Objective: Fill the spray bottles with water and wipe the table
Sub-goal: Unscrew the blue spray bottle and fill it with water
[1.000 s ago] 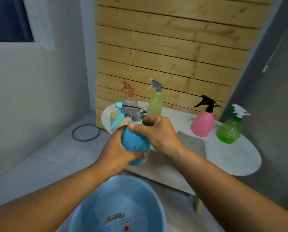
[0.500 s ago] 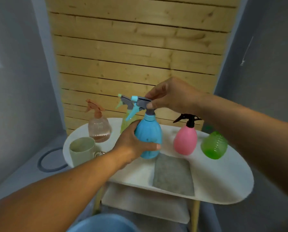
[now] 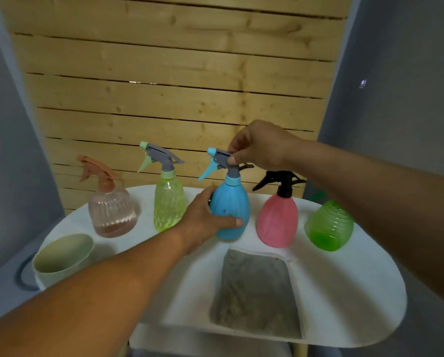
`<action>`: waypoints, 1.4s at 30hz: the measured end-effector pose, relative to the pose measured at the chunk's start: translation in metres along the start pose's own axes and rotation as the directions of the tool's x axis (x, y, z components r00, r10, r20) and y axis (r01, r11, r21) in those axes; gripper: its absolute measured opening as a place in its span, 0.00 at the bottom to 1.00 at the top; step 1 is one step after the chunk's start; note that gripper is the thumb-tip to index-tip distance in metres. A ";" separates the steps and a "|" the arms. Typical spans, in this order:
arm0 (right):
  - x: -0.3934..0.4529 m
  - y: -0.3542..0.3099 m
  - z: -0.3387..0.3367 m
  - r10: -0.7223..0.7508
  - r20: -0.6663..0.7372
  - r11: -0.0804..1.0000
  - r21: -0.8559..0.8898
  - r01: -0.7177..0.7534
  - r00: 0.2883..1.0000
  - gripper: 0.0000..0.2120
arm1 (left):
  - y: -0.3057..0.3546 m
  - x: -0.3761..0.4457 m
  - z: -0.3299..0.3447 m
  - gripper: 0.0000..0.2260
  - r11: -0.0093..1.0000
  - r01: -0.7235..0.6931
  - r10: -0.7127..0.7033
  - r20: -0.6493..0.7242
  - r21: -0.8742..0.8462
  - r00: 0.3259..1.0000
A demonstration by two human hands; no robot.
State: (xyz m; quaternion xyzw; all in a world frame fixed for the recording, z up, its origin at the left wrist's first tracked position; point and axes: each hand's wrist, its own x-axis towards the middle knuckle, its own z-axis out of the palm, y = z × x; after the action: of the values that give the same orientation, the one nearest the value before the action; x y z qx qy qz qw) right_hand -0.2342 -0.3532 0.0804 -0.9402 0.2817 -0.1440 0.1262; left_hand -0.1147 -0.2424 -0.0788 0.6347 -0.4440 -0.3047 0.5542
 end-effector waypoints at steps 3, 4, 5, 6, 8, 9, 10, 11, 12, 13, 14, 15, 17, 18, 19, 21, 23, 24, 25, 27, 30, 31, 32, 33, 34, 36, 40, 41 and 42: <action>0.006 0.006 0.012 -0.001 -0.007 0.999 -0.040 0.000 1.000 0.07 | -0.011 0.006 0.001 0.32 1.000 0.009 -0.009 0.006 -0.002 1.000; 0.007 0.008 0.015 0.003 -0.012 0.999 -0.049 -0.004 1.000 0.08 | -0.014 0.007 0.002 0.32 1.000 0.012 -0.012 0.010 -0.010 1.000; 0.008 0.009 0.018 0.007 -0.016 0.999 -0.053 -0.008 1.000 0.08 | -0.017 0.009 0.003 0.33 1.000 0.016 -0.016 0.014 -0.014 1.000; 0.009 0.010 0.020 0.011 -0.018 0.998 -0.058 -0.012 1.000 0.08 | -0.019 0.010 0.004 0.33 1.000 0.021 -0.020 0.015 -0.016 1.000; 0.011 0.012 0.024 0.010 -0.019 0.998 -0.068 -0.011 1.000 0.09 | -0.024 0.012 0.004 0.34 1.000 0.025 -0.025 0.018 -0.017 1.000; 0.012 0.014 0.026 0.010 -0.019 0.997 -0.073 -0.011 1.000 0.09 | -0.026 0.014 0.006 0.34 0.999 0.026 -0.026 0.023 -0.018 0.999; 0.013 0.014 0.028 0.005 -0.022 0.997 -0.081 -0.007 1.000 0.10 | -0.028 0.014 0.005 0.34 0.999 0.026 -0.025 0.022 -0.019 0.999; 0.014 0.015 0.029 0.001 -0.024 0.996 -0.089 -0.003 1.000 0.10 | -0.030 0.015 0.006 0.35 0.999 0.024 -0.024 0.025 -0.021 0.999; 0.015 0.015 0.030 -0.002 -0.023 0.995 -0.097 0.000 1.000 0.10 | -0.031 0.016 0.006 0.35 0.999 0.024 -0.023 0.028 -0.025 0.999; 0.016 0.015 0.030 -0.004 -0.022 0.995 -0.102 0.002 1.000 0.10 | -0.032 0.016 0.006 0.35 0.999 0.023 -0.022 0.030 -0.027 0.999; 0.017 0.015 0.031 -0.002 -0.020 0.995 -0.103 0.000 1.000 0.10 | -0.033 0.017 0.006 0.35 0.999 0.021 -0.020 0.031 -0.028 0.999; 0.018 0.015 0.031 0.006 -0.015 0.995 -0.096 -0.007 1.000 0.10 | -0.034 0.018 0.006 0.35 0.999 0.018 -0.018 0.031 -0.030 0.999; 0.019 0.015 0.030 0.026 0.003 0.997 -0.074 -0.026 1.000 0.09 | -0.034 0.019 0.007 0.34 1.000 0.014 -0.013 0.033 -0.027 0.999; 0.019 0.016 0.030 0.033 0.011 0.997 -0.066 -0.032 0.999 0.09 | -0.034 0.019 0.007 0.34 1.000 0.009 -0.008 0.033 -0.024 0.999; 0.019 0.016 0.029 0.037 0.018 0.997 -0.061 -0.036 0.999 0.09 | -0.034 0.018 0.007 0.35 1.000 0.005 -0.004 0.034 -0.021 0.999; 0.018 0.016 0.029 0.042 0.023 0.998 -0.048 -0.041 0.999 0.09 | -0.034 0.017 0.008 0.35 1.000 0.002 -0.001 0.039 -0.019 0.999; 0.016 0.015 0.029 0.043 0.017 0.998 -0.040 -0.042 0.999 0.09 | -0.034 0.017 0.008 0.34 1.000 -0.002 0.003 0.046 -0.017 0.999; 0.015 0.015 0.030 0.042 0.010 0.998 -0.049 -0.041 0.999 0.09 | -0.034 0.017 0.007 0.34 1.000 -0.006 0.007 0.050 -0.015 0.999; 0.014 0.014 0.031 0.044 0.003 0.997 -0.062 -0.044 0.999 0.10 | -0.035 0.017 0.007 0.34 1.000 -0.006 0.007 0.057 -0.014 0.998; 0.014 0.012 0.030 0.052 0.001 0.996 -0.072 -0.051 0.999 0.10 | -0.034 0.016 0.006 0.33 1.000 0.002 -0.001 0.074 -0.017 0.997; 0.012 0.012 0.029 0.058 0.026 0.997 -0.047 -0.056 0.998 0.09 | -0.033 0.016 0.004 0.33 1.000 0.006 -0.004 0.103 -0.017 0.995; 0.011 0.012 0.029 0.058 0.033 0.998 -0.036 -0.057 0.998 0.09 | -0.033 0.016 0.004 0.33 1.000 0.009 -0.007 0.105 -0.018 0.994; 0.010 0.013 0.028 0.059 0.033 0.998 -0.023 -0.058 0.998 0.10 | -0.033 0.016 0.004 0.33 1.000 0.011 -0.009 0.104 -0.019 0.995; 0.009 0.015 0.025 0.064 0.025 0.998 -0.008 -0.064 0.998 0.12 | -0.034 0.015 0.004 0.34 1.000 0.012 -0.010 0.098 -0.019 0.995; 0.007 0.017 0.020 0.076 0.013 0.997 0.007 -0.077 0.997 0.15 | -0.034 0.015 0.004 0.34 1.000 0.012 -0.010 0.092 -0.016 0.996; 0.004 0.027 0.004 0.121 0.016 0.993 -0.004 -0.121 0.993 0.24 | -0.036 0.015 0.004 0.33 1.000 0.017 -0.016 0.083 -0.018 0.996; -0.001 0.053 -0.026 0.225 0.172 0.962 -0.195 -0.191 0.959 0.34 | -0.038 0.013 -0.001 0.37 0.998 0.064 -0.066 0.107 0.023 0.992; -0.002 0.058 -0.026 0.251 0.204 0.946 -0.257 -0.196 0.946 0.33 | -0.039 0.011 -0.002 0.40 0.995 0.082 -0.087 0.109 0.052 0.990; -0.003 0.063 -0.024 0.266 0.227 0.935 -0.296 -0.193 0.937 0.30 | -0.040 0.010 -0.004 0.46 0.991 0.108 -0.115 0.104 0.078 0.988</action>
State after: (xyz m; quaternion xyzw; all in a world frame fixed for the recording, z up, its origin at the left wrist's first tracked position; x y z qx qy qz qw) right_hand -0.2758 -0.4059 0.0818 -0.9195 0.3881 0.0378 0.0495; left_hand -0.0986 -0.2498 -0.1157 0.6607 -0.4478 -0.3529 0.4883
